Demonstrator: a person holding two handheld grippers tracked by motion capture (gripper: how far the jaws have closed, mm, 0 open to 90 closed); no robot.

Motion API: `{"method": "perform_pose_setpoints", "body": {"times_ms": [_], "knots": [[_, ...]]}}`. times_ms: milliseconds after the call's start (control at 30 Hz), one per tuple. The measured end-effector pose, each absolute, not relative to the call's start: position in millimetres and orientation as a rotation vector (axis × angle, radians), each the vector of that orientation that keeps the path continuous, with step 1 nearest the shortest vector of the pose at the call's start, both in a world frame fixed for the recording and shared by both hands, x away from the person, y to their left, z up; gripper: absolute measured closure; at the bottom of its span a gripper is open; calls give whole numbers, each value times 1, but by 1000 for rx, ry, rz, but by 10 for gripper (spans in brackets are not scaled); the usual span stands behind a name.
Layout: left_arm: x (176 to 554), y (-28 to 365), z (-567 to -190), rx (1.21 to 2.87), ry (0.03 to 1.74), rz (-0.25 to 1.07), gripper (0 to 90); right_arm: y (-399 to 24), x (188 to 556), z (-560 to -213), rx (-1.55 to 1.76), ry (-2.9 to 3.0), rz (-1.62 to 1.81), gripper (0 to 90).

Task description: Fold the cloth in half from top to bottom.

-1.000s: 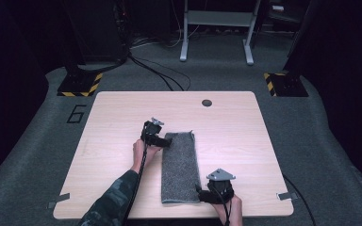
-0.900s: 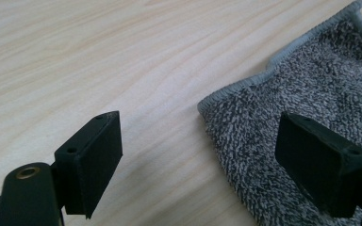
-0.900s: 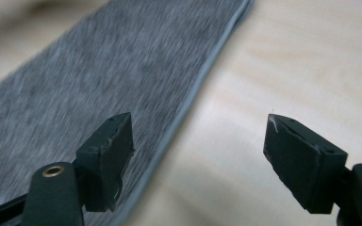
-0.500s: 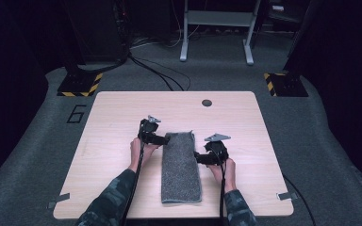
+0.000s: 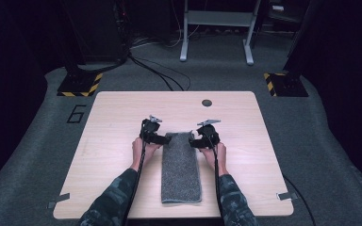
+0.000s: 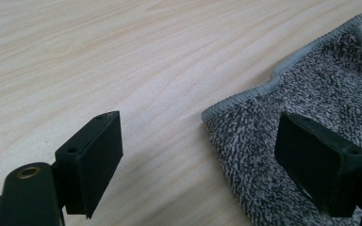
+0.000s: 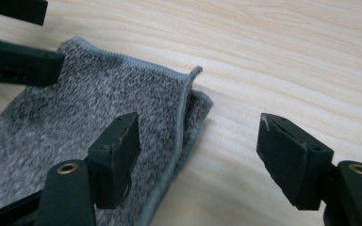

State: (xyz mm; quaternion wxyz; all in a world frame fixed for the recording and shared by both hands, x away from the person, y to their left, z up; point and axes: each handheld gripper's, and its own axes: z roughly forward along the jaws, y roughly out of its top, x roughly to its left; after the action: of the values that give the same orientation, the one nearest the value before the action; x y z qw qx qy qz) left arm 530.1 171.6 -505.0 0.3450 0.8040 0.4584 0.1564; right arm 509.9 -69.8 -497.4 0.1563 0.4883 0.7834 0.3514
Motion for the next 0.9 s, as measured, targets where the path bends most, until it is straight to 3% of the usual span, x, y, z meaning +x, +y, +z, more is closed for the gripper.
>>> {"method": "perform_pose_setpoints", "body": {"times_ms": [233,700,900], "knots": [[532,168,-510,2101,1185,384,218,-62,530,-506,1452,2234,954,345],[529,151,-513,2153,1117,417,514,-56,533,-512,1387,2248,883,531],[526,148,-513,2161,1104,417,611,-51,529,-512,1359,2261,901,679]]}}
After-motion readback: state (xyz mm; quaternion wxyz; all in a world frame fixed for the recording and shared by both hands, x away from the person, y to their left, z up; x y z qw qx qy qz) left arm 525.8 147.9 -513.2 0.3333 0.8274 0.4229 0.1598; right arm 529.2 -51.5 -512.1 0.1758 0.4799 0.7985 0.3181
